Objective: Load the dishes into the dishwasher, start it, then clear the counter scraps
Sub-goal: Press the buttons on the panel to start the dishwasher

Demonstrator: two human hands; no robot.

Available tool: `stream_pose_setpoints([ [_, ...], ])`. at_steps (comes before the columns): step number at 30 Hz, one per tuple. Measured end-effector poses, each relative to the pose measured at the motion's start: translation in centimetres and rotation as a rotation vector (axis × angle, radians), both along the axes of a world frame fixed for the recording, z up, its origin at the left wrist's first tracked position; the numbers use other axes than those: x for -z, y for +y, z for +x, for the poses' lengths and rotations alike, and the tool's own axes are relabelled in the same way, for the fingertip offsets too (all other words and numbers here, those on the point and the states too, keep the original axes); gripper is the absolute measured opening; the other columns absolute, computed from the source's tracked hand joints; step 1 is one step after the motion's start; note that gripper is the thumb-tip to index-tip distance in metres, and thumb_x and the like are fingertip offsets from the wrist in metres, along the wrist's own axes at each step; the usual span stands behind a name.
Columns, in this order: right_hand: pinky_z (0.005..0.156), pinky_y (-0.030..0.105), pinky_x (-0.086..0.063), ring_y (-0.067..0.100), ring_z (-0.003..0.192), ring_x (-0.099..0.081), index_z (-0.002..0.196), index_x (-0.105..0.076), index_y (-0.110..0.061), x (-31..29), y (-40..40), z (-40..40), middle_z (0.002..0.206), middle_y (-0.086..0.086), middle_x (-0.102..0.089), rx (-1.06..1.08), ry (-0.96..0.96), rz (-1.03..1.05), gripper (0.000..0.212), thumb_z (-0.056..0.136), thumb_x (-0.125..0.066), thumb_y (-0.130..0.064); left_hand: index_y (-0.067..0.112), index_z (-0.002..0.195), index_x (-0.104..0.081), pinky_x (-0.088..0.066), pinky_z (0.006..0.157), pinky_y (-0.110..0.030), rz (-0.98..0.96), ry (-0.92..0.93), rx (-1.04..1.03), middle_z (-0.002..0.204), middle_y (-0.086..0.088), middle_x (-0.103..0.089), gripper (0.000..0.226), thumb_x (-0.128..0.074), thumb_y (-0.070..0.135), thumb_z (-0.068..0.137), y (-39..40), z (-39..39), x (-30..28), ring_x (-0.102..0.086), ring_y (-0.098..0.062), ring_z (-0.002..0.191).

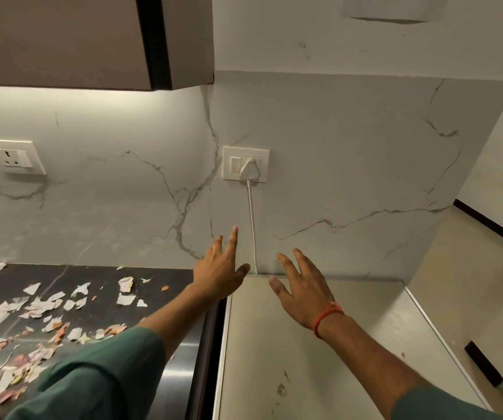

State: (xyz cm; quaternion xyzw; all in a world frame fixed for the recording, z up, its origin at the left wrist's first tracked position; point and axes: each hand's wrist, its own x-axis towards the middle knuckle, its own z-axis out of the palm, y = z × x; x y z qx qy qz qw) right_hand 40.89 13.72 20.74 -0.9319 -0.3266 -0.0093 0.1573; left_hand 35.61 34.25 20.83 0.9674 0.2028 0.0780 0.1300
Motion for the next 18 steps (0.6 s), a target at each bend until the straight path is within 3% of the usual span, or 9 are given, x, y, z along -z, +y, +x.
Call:
stream_pose_setpoints([
  [10,0.126,0.042,-0.01,0.025,0.155,-0.003,0.16,-0.01,-0.029,3.0,-4.0,-5.3,0.168,0.005,0.001,0.05,0.063,-0.056,0.067,0.102,-0.025,-0.06,0.035,0.157,0.025,-0.026,0.122,-0.052,-0.003,0.092,0.082,0.171,-0.01,0.014,0.094,-0.045,0.061,0.1,-4.2,-7.4,5.3,0.005,-0.029,0.159],
  [18,0.125,0.044,-0.012,0.026,0.154,-0.007,0.16,-0.011,-0.029,5.6,-8.3,-10.1,0.168,0.008,-0.004,0.065,0.103,-0.127,0.066,0.103,-0.025,-0.059,0.036,0.155,0.028,-0.019,0.124,-0.051,-0.04,0.213,0.11,0.169,-0.008,0.02,0.092,-0.042,0.062,0.101,-8.7,-13.9,8.6,0.01,-0.029,0.158],
])
